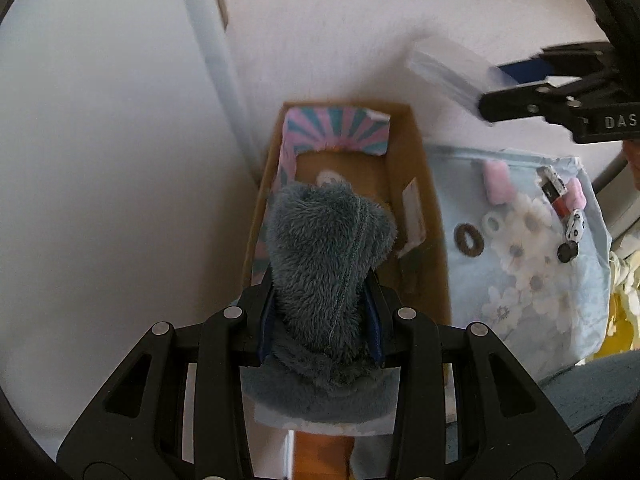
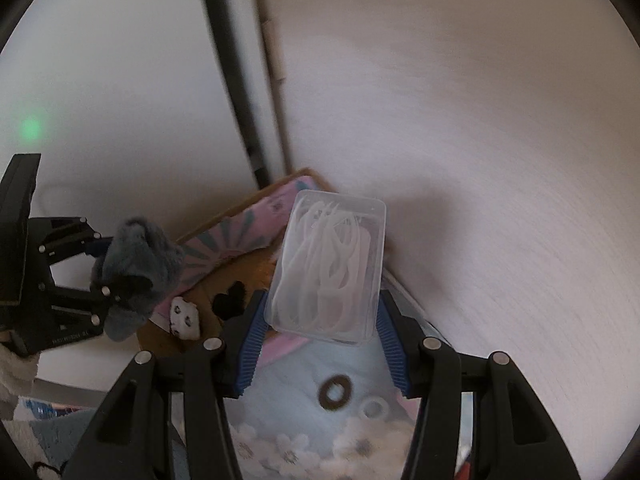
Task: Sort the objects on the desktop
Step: 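Carry the grey hat and clear box into the cardboard box and release, then move both open grippers back over the bedsheet toward the remaining items, then grasp the brown hair tie with left gripper while right grasps the panda sock, then carry the brown hair tie and panda sock over the cardboard box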
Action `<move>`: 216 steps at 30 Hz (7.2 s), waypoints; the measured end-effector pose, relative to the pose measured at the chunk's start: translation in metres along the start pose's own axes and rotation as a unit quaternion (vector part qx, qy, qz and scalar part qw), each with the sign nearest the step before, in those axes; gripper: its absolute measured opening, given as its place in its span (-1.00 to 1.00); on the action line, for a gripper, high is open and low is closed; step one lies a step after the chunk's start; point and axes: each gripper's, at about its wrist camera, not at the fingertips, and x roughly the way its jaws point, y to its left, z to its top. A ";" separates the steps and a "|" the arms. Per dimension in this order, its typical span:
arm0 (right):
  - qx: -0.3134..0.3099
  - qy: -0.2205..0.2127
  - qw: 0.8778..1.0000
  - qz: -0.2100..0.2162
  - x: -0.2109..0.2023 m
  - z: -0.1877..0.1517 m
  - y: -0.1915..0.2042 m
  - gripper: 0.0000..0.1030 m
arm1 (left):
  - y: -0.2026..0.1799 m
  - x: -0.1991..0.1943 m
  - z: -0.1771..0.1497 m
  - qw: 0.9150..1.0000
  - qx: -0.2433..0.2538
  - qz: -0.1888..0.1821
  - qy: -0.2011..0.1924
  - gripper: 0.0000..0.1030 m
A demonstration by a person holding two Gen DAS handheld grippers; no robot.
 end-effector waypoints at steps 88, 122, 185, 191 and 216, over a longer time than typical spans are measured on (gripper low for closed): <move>0.236 0.062 0.963 -0.111 -0.085 -0.205 -0.141 0.99 | -0.190 0.000 0.044 0.988 0.099 -0.118 -0.031 0.93; 0.395 0.047 0.903 -0.163 0.029 -0.337 -0.179 0.53 | -0.209 0.179 -0.012 1.000 0.024 -0.017 -0.001 0.29; -0.014 0.058 0.997 0.050 0.071 0.024 0.024 -0.32 | -0.021 0.011 -0.025 0.994 -0.108 0.004 -0.017 -0.65; -0.043 0.091 0.993 0.064 0.110 0.026 0.055 -0.33 | -0.009 0.030 -0.042 0.991 -0.133 0.002 0.006 -0.65; -0.005 0.101 0.991 0.084 0.123 0.023 0.057 0.99 | -0.017 0.019 -0.043 0.990 -0.137 -0.011 -0.022 0.99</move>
